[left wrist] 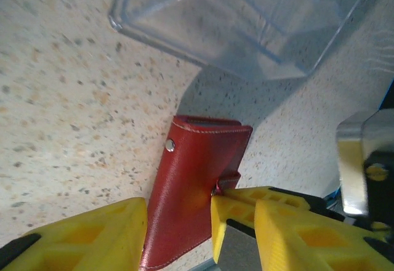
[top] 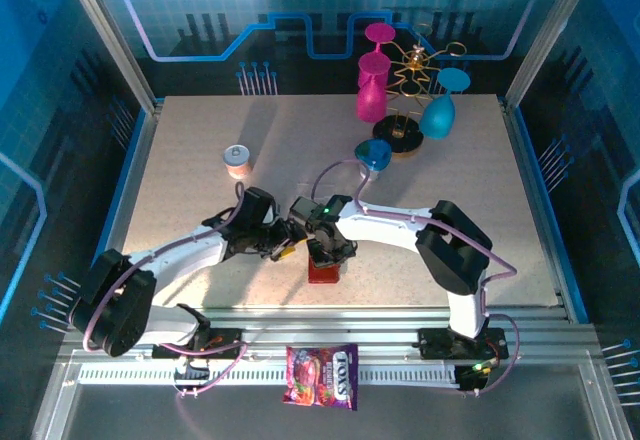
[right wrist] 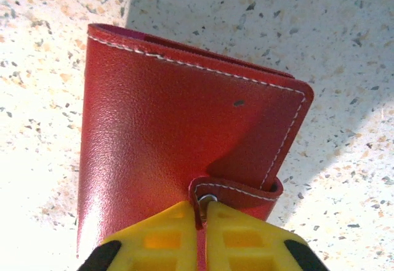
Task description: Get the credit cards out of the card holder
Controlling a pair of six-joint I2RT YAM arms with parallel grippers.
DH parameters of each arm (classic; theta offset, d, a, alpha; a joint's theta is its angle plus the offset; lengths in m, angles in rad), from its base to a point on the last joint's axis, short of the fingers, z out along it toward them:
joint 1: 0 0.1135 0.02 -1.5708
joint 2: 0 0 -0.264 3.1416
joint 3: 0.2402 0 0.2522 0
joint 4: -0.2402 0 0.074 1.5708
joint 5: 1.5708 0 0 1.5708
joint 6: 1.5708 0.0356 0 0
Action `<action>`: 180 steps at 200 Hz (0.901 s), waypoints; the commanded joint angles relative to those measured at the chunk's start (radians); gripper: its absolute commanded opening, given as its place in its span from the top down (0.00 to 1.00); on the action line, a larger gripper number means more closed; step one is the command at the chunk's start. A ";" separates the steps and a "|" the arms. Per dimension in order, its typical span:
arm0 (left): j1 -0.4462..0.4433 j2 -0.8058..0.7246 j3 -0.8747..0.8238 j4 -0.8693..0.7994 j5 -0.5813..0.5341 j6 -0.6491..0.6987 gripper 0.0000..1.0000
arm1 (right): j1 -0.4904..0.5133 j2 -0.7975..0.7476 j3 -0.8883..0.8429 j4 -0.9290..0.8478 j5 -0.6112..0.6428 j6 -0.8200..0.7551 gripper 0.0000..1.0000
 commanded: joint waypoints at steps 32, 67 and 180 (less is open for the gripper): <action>-0.085 0.072 0.012 0.107 0.019 -0.094 0.60 | -0.019 -0.128 -0.132 0.151 -0.005 0.001 0.98; -0.109 0.107 -0.017 0.180 0.022 -0.156 0.69 | -0.044 -0.220 -0.244 0.274 -0.041 0.009 1.00; -0.145 0.231 -0.043 0.335 0.061 -0.246 0.92 | -0.122 -0.303 -0.451 0.639 -0.270 0.023 1.00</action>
